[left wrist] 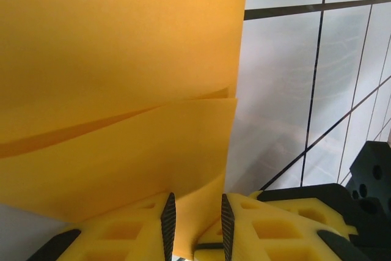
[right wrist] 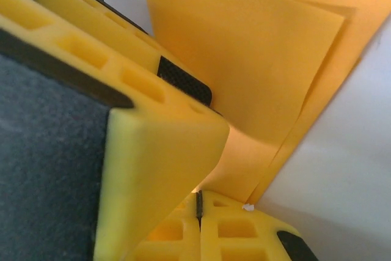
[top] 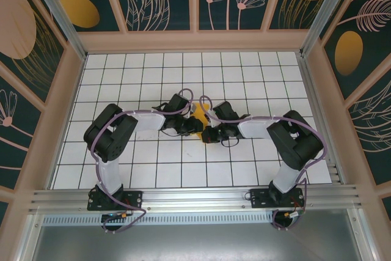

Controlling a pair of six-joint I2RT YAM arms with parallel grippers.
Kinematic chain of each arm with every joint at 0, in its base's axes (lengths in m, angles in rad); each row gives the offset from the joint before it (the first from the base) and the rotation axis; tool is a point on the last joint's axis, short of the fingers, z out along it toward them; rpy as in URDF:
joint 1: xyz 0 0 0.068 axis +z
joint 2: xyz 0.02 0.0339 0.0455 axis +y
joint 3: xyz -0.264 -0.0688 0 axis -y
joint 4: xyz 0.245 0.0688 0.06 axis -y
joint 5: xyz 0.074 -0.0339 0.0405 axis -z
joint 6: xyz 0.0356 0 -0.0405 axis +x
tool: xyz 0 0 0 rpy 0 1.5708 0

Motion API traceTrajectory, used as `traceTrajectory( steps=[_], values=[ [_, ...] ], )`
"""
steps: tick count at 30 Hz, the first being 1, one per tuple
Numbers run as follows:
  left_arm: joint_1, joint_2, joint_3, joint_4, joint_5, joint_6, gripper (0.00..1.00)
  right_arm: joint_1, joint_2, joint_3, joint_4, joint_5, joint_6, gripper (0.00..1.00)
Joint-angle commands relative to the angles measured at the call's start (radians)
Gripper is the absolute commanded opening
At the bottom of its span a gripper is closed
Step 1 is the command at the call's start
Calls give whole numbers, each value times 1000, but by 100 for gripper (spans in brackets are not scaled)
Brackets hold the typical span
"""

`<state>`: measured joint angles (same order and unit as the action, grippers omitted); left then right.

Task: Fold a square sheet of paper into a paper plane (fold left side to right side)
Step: Third fold the triangle at the center of the table.

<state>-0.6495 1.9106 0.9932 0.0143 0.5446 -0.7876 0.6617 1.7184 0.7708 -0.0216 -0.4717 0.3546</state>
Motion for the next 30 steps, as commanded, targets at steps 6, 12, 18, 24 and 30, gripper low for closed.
traceTrajectory(
  steps=[6,12,18,24,30],
  values=[
    [26,38,11,-71,-101,58,31,-1,84,-45,-218,164,-12,0],
    [97,56,22,-72,-110,99,31,3,81,-50,-230,171,-13,0],
    [173,75,68,-110,-130,156,32,4,78,-57,-230,164,-9,0],
    [224,114,131,-147,-149,197,33,5,74,-58,-227,160,-6,0],
    [229,100,141,-134,-117,192,37,6,68,-55,-211,143,-9,0]
  ],
)
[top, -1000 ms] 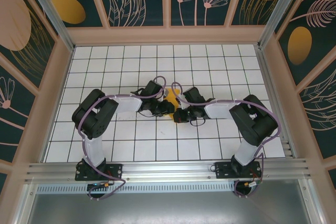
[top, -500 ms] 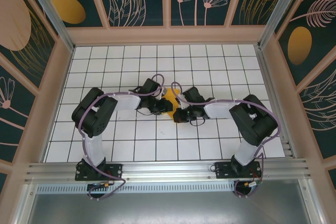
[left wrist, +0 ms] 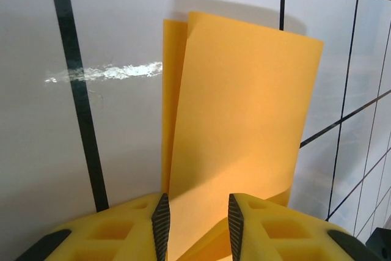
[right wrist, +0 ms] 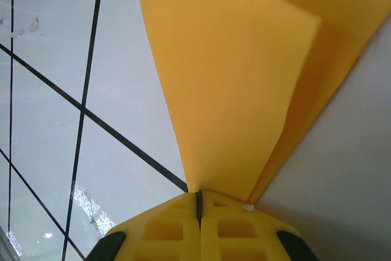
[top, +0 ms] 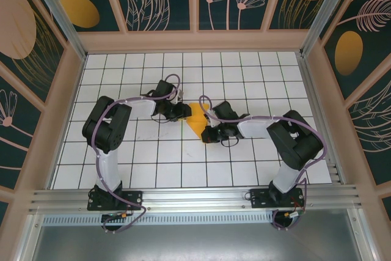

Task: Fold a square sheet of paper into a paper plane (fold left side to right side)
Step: Third fold the triangle at the center of the table.

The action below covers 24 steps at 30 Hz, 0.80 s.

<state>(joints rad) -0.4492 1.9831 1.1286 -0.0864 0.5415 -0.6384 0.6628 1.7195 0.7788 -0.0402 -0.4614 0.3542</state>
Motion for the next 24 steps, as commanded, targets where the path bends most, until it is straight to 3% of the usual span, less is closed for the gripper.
traceTrajectory(
  steps=[1,9,17,24],
  values=[
    [30,20,11,-38,-111,45,38,4,65,-62,-187,126,-13,0],
    [72,-118,22,-79,-106,56,47,-4,-46,-27,-136,90,-46,0],
    [75,-251,-149,36,-30,-27,48,-77,-239,5,-105,-2,-87,23],
    [64,-263,-274,163,59,-108,50,-106,-194,47,-84,10,-112,47]
  ],
)
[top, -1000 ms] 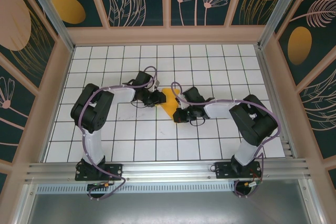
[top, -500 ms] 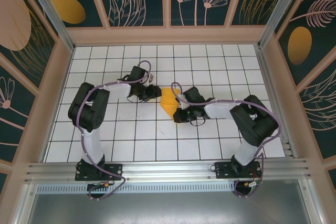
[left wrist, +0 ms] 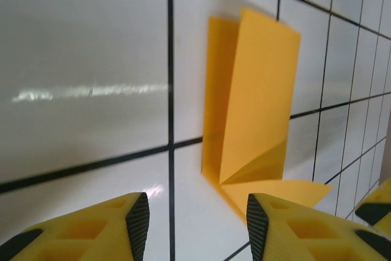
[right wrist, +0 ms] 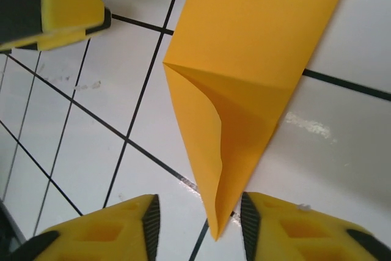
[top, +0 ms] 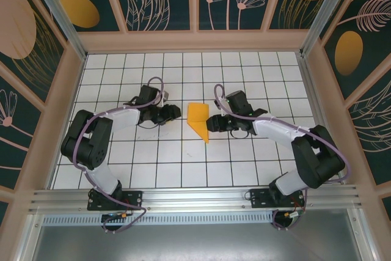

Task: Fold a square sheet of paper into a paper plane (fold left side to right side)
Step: Third fold the triangle at the center of the table, then fourth fold the wing at the center of the table.

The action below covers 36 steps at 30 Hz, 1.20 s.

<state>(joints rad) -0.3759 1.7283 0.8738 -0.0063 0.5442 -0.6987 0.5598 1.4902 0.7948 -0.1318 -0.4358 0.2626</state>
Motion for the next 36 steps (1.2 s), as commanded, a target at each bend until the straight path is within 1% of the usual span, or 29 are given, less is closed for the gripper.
traceTrajectory(
  steps=[1,6,13,16,17,20,23,32,34,36],
  values=[
    [-10,-9,-23,88,58,-51,50,-2,50,36,15,-25,-20,49],
    [-25,9,-28,125,78,-70,50,6,126,62,36,-20,-25,49],
    [-56,61,11,127,93,-72,51,4,207,109,46,7,-25,42],
    [-62,77,23,120,91,-71,52,3,234,125,46,11,-25,34],
    [-65,82,27,119,90,-71,52,3,242,129,46,8,-26,29],
    [-73,95,38,118,92,-72,52,-1,252,132,47,4,-28,18],
    [-83,104,50,117,92,-74,53,-7,254,129,44,6,-28,13],
    [-108,150,93,107,94,-76,52,-8,259,125,39,6,-30,12],
    [-115,159,93,108,93,-78,50,-7,260,124,38,12,-31,12],
    [-121,169,122,110,95,-80,46,-8,259,120,39,13,-30,12]
  ],
)
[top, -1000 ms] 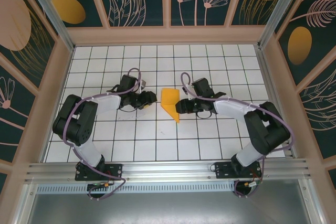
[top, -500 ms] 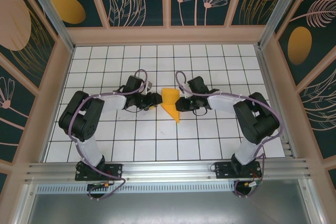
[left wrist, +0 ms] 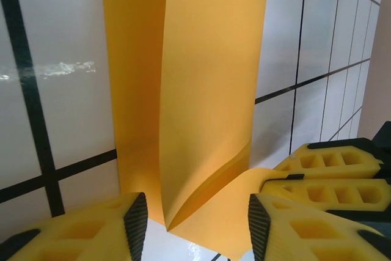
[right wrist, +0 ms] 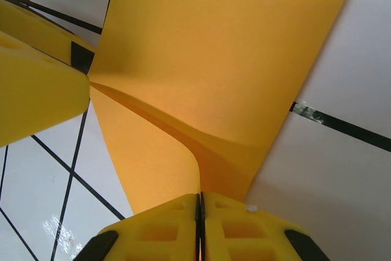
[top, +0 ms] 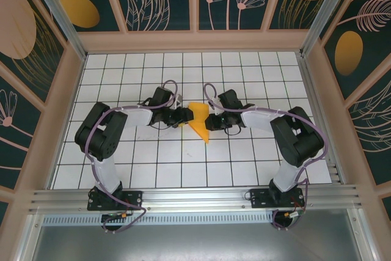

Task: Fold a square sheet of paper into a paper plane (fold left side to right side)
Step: Fourth fold the wing at the center of the table.

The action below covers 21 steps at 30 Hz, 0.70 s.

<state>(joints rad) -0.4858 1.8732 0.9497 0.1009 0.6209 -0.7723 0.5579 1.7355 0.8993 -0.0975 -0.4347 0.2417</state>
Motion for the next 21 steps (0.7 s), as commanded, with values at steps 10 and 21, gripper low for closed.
traceTrajectory(
  steps=[10,21],
  values=[
    [-28,7,53,13,10,-33,18,-6,-141,-40,5,167,3,34],
    [-32,-15,49,-1,-2,-34,16,264,-241,-125,43,476,67,49]
  ],
)
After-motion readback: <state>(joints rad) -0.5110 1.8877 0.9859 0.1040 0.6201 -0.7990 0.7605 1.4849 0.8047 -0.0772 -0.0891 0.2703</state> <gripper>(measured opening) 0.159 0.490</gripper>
